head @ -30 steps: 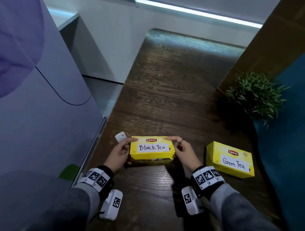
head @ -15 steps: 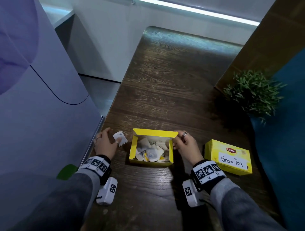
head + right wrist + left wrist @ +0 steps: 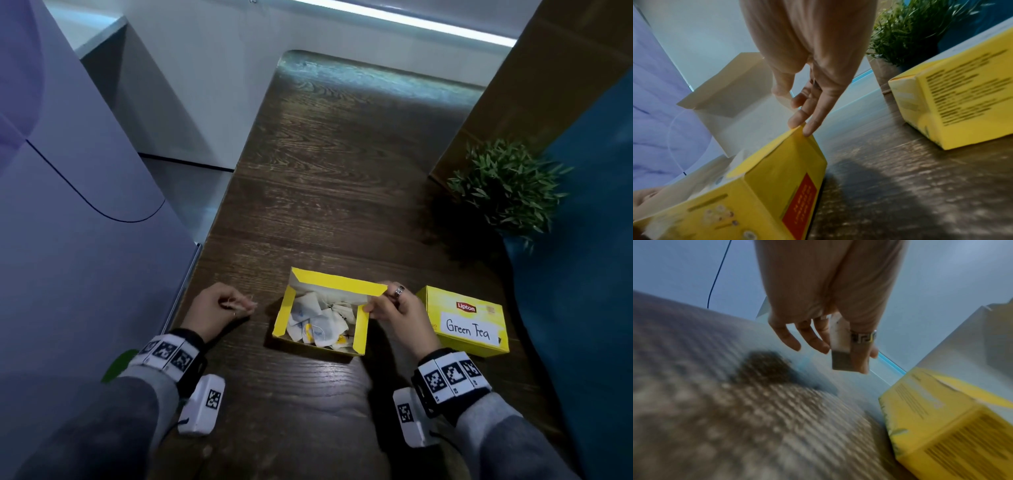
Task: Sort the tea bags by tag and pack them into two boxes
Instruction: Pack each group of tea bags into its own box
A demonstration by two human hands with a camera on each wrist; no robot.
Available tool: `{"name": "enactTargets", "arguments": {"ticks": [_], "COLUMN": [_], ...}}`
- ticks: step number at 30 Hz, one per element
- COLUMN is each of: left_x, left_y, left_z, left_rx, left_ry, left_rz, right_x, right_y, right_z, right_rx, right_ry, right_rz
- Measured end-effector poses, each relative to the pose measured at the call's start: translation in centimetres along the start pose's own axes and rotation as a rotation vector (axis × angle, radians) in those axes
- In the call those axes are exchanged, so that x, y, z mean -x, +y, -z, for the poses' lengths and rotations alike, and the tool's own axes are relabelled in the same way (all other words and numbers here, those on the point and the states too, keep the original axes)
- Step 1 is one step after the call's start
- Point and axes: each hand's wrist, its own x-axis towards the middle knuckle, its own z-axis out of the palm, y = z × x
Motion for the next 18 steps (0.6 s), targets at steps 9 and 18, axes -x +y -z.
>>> {"name": "enactTargets", "arguments": {"ticks": [9, 18], "left_x": [4.1, 3.1], "left_y": [-1.4, 2.6], "left_z": [-0.1, -0.6], "left_rx": [0.124, 0.398], "left_ry": [-0.119, -0.015], "left_rz": [-0.079, -0.051], "right_x": [4.1, 1.8], "right_y": [-0.5, -0.3], "right_z": [0.7, 0.3], "right_rx": [-0.097, -0.082], "right_ry": [-0.037, 0.059], "right_rz": [0.065, -0.067]}}
